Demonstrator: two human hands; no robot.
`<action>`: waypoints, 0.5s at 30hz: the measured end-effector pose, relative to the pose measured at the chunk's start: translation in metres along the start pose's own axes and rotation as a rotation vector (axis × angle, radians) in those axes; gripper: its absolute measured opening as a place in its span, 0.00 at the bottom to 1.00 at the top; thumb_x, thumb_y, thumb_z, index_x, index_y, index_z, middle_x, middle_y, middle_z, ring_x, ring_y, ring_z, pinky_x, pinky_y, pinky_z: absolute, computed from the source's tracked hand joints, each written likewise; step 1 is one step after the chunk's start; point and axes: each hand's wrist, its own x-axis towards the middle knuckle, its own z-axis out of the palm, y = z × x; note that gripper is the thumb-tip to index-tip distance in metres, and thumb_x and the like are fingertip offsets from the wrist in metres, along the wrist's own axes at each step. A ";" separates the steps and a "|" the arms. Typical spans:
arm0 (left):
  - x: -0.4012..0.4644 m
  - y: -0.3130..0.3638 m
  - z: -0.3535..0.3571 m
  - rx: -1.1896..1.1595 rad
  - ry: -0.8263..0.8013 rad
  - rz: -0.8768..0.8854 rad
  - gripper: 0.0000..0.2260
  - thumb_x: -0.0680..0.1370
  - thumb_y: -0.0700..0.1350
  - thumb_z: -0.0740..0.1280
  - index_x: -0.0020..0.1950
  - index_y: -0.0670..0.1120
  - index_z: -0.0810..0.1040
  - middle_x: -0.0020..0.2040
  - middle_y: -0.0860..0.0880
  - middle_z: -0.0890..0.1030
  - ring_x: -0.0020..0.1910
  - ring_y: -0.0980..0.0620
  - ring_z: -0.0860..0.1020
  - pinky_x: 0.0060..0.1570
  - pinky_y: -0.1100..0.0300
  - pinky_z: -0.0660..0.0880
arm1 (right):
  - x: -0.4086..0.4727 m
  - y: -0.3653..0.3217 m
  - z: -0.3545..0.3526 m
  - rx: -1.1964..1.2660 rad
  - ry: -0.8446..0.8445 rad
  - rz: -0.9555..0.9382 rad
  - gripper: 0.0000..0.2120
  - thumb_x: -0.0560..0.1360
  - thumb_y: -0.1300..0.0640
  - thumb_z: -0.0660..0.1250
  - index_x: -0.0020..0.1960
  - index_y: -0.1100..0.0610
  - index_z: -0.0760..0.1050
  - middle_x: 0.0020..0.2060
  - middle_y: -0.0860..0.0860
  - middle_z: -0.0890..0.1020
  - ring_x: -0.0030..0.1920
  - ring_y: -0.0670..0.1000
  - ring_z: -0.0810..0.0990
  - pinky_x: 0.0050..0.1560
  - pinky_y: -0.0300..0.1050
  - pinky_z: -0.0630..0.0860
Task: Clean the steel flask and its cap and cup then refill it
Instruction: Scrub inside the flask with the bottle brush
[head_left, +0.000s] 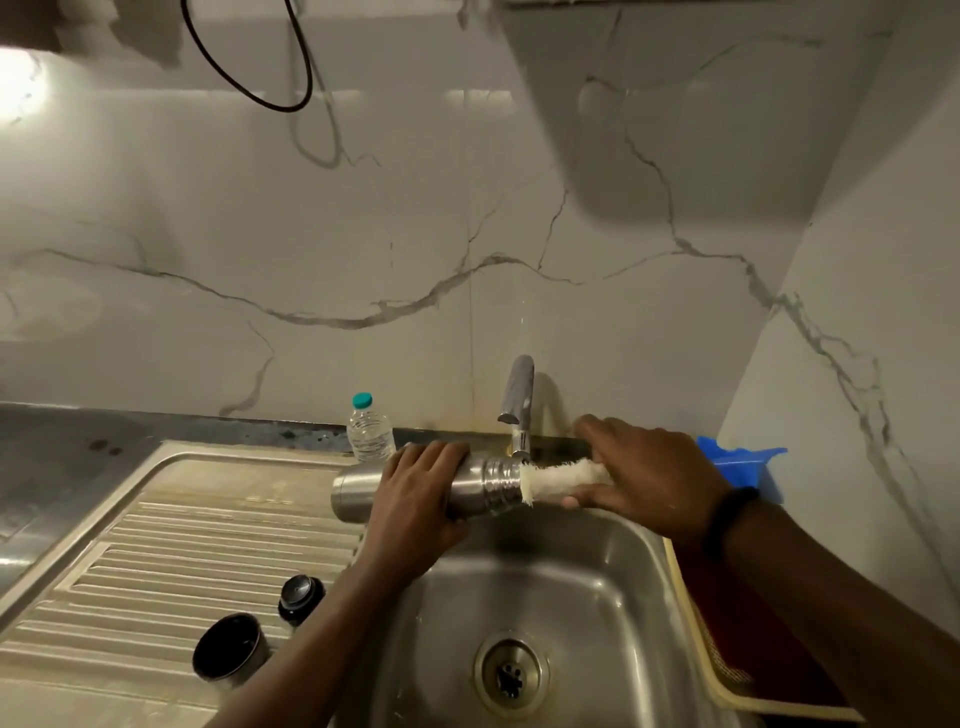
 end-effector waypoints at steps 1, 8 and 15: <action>0.000 -0.002 -0.001 0.001 0.013 -0.014 0.36 0.59 0.50 0.81 0.64 0.52 0.70 0.57 0.51 0.80 0.54 0.50 0.77 0.59 0.49 0.73 | -0.004 0.005 0.000 -0.067 0.035 -0.021 0.22 0.75 0.32 0.60 0.59 0.47 0.68 0.47 0.44 0.77 0.43 0.47 0.76 0.36 0.38 0.64; -0.002 -0.005 -0.006 0.009 0.172 -0.168 0.39 0.60 0.48 0.83 0.69 0.49 0.74 0.71 0.44 0.73 0.70 0.39 0.69 0.68 0.40 0.65 | -0.019 0.027 0.037 -0.058 0.413 -0.051 0.18 0.78 0.42 0.54 0.41 0.49 0.78 0.30 0.46 0.76 0.30 0.47 0.75 0.31 0.38 0.66; 0.006 0.027 -0.035 -1.258 0.431 -0.878 0.26 0.80 0.43 0.68 0.74 0.46 0.59 0.69 0.42 0.71 0.71 0.41 0.69 0.64 0.50 0.71 | -0.030 0.013 0.063 0.330 0.367 0.166 0.17 0.79 0.35 0.51 0.48 0.43 0.74 0.31 0.43 0.78 0.32 0.41 0.76 0.34 0.34 0.70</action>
